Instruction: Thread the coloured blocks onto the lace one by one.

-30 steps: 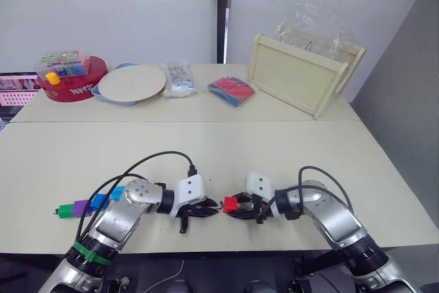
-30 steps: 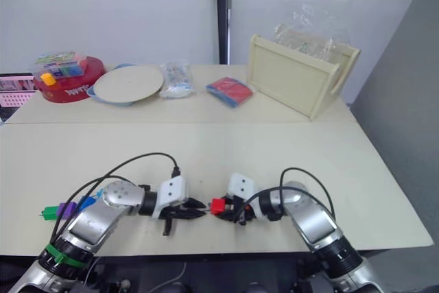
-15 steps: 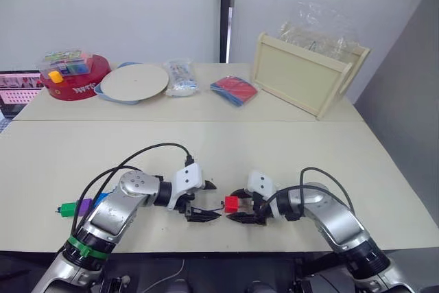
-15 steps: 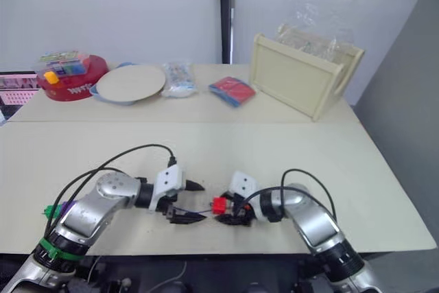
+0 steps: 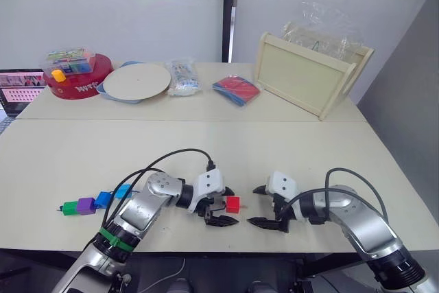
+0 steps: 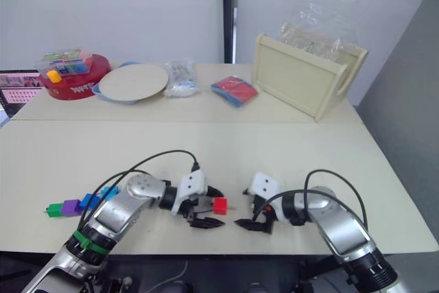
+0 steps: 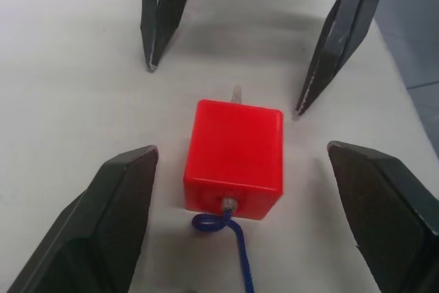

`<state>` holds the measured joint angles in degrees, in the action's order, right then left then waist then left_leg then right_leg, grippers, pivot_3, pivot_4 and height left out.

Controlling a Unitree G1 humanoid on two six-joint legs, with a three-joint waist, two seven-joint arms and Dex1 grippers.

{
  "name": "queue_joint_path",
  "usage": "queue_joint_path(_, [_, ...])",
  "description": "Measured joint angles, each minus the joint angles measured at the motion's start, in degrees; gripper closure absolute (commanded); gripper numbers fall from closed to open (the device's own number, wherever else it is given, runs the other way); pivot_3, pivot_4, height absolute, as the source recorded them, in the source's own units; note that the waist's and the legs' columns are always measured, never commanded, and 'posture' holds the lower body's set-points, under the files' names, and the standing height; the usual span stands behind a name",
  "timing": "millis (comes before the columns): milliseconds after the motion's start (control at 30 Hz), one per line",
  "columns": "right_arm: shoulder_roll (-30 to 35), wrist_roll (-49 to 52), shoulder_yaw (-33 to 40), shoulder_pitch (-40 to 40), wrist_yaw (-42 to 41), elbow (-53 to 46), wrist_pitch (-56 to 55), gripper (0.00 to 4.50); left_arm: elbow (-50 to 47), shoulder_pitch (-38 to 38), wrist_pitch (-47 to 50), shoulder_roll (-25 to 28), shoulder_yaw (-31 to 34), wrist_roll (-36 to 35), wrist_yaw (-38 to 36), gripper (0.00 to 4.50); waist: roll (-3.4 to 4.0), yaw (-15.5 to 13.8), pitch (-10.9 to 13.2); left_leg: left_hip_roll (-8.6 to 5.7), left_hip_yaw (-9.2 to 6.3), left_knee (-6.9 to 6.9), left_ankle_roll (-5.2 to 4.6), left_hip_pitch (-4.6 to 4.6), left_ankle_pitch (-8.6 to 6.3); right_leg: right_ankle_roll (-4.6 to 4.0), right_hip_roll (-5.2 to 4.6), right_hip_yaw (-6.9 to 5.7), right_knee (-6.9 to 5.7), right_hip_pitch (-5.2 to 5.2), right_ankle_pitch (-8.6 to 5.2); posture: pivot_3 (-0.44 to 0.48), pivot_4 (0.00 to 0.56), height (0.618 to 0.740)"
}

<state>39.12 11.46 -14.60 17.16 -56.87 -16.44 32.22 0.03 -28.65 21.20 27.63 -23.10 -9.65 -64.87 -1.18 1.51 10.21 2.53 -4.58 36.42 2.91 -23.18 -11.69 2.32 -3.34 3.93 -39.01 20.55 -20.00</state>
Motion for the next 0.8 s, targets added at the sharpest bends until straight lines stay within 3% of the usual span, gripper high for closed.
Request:
queue_joint_path(300, [0.0, -0.2, -0.6, 1.4, 0.1, 0.0, 0.0, 0.0, 2.9, -0.6, -4.1, -0.7, -0.4, 1.1, -1.1, 3.18, 0.0, -0.1, 0.0, 0.0, 0.0, 0.0, 0.0, 0.0, 0.0, 0.0, 0.0, 0.0, 0.01, 0.0, 0.0, 0.0, 0.15, 0.74])
queue_joint_path(333, [0.0, -0.2, -0.8, 1.7, 0.0, 0.0, 0.0, 0.0, 2.9, -0.6, -4.2, -0.7, -0.4, 1.2, -1.2, 3.3, 0.0, -0.1, 0.0, 0.0, 0.0, 0.0, 0.0, 0.0, 0.0, 0.0, 0.0, 0.0, 0.01, 0.0, 0.0, 0.0, 0.15, 0.74])
queue_joint_path(800, [-0.2, -0.8, -3.8, 3.7, -1.1, 0.5, -0.9, 4.49, 3.0, -0.6, -4.8, -0.7, -0.4, 1.6, -2.3, 3.3, 0.0, -0.2, 0.0, 0.0, 0.0, 0.0, 0.0, 0.0, 0.0, 0.0, 0.0, 0.0, 0.01, 0.0, 0.0, 0.0, 0.15, 0.74])
